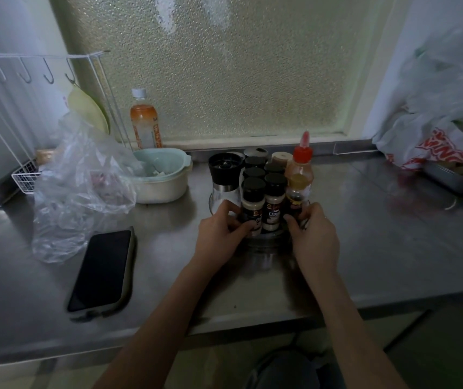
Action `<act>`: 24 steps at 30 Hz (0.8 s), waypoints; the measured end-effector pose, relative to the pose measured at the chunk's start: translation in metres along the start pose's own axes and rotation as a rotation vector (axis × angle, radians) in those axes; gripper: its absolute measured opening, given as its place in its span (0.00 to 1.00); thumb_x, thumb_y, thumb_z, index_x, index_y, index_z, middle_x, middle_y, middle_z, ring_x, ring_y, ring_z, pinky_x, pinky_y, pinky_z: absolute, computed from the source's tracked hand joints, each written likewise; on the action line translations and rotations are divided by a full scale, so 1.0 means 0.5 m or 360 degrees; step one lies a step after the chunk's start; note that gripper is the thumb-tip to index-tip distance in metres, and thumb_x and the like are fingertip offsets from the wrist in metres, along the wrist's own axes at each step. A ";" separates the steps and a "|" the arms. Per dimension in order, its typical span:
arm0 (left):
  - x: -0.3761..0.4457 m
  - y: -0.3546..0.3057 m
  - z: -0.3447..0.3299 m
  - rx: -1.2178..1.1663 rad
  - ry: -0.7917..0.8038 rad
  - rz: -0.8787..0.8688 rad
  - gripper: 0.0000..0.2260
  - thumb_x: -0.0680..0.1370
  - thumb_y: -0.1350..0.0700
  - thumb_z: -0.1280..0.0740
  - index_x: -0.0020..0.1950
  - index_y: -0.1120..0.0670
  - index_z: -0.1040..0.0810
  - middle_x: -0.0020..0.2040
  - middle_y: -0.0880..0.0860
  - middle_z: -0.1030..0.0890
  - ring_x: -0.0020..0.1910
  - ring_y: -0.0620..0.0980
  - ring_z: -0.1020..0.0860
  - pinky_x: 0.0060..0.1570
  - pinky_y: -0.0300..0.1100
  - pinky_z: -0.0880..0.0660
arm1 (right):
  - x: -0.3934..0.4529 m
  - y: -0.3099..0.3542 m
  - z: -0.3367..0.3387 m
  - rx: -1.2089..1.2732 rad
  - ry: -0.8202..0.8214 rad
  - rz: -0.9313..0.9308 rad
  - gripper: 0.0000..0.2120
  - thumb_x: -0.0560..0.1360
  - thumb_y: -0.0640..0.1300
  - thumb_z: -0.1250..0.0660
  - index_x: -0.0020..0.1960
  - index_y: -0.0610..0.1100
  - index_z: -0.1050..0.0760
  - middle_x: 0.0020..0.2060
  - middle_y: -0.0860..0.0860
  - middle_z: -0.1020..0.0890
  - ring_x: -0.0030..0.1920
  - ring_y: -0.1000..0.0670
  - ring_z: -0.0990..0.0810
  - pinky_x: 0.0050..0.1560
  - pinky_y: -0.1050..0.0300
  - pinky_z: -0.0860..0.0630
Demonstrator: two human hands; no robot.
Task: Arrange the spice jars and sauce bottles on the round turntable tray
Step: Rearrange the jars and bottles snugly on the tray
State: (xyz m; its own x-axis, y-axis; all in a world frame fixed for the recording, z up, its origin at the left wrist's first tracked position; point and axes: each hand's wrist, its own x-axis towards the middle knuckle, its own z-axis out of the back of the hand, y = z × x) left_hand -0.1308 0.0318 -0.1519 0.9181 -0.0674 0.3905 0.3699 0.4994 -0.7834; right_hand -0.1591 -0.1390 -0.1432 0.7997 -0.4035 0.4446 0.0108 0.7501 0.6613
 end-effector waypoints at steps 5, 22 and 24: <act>0.004 -0.001 -0.002 0.0020 -0.0050 0.0052 0.15 0.69 0.46 0.27 0.40 0.54 0.28 0.34 0.49 0.18 0.35 0.44 0.20 0.36 0.42 0.25 | -0.007 0.000 -0.001 0.0025 -0.0011 0.0017 0.11 0.75 0.47 0.33 0.40 0.45 0.34 0.37 0.49 0.27 0.39 0.46 0.26 0.37 0.54 0.32; -0.003 -0.020 -0.002 0.0429 -0.0144 0.0010 0.23 0.69 0.36 0.33 0.30 0.56 0.26 0.27 0.51 0.23 0.29 0.49 0.25 0.31 0.46 0.29 | -0.062 -0.004 -0.009 0.0213 0.0284 0.0500 0.09 0.72 0.45 0.30 0.39 0.48 0.30 0.37 0.54 0.26 0.40 0.54 0.30 0.36 0.69 0.37; -0.004 -0.022 -0.003 0.0359 -0.0197 0.0107 0.21 0.70 0.40 0.31 0.30 0.56 0.28 0.28 0.53 0.23 0.30 0.50 0.25 0.31 0.48 0.29 | -0.061 -0.005 -0.012 0.0230 0.0287 0.0502 0.10 0.72 0.45 0.30 0.39 0.49 0.32 0.36 0.54 0.26 0.39 0.54 0.29 0.36 0.69 0.37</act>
State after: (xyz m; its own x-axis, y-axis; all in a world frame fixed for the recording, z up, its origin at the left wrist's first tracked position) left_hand -0.1364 0.0250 -0.1448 0.9101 0.0718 0.4080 0.2547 0.6799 -0.6877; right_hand -0.1800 -0.1255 -0.1618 0.8431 -0.0568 0.5348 -0.3266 0.7359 0.5931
